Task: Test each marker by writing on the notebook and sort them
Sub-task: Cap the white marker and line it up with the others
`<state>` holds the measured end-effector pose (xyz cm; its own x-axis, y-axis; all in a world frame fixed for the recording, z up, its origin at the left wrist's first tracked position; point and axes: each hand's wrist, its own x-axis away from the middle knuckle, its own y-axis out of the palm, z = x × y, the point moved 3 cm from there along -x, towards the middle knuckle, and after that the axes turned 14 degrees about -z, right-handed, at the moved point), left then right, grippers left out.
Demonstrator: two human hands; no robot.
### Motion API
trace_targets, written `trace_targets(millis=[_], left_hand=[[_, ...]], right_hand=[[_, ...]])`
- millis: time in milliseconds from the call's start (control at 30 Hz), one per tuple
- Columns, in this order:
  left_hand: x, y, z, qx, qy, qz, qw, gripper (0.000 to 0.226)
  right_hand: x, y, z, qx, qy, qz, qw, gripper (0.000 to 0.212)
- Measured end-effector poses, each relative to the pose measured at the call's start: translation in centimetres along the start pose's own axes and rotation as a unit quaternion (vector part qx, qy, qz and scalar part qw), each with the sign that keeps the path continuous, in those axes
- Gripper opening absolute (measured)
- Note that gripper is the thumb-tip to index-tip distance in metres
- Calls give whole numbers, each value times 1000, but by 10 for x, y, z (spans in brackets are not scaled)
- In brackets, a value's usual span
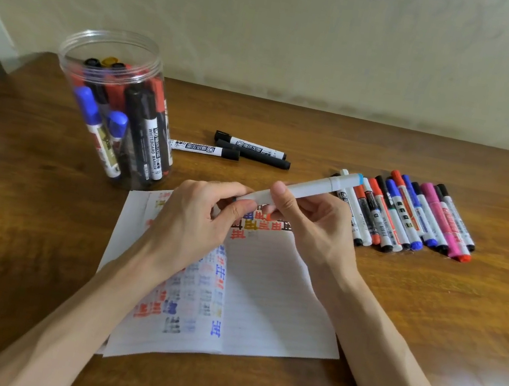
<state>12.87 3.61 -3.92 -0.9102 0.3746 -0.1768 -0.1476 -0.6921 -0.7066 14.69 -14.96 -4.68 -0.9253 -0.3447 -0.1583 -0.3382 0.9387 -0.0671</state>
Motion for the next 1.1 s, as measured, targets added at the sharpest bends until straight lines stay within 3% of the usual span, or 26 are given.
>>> trace_targets(millis=[534, 767, 1100], left_hand=[[1, -1, 3, 80, -16, -21, 996, 37], [-1, -4, 2, 117, -36, -29, 992, 19], [2, 4, 8, 43, -9, -32, 999, 26]], right_hand=[[2, -2, -6, 0, 4, -5, 1000, 30], [4, -8, -10, -1, -8, -29, 1000, 22], [2, -5, -1, 9, 4, -19, 1000, 28]])
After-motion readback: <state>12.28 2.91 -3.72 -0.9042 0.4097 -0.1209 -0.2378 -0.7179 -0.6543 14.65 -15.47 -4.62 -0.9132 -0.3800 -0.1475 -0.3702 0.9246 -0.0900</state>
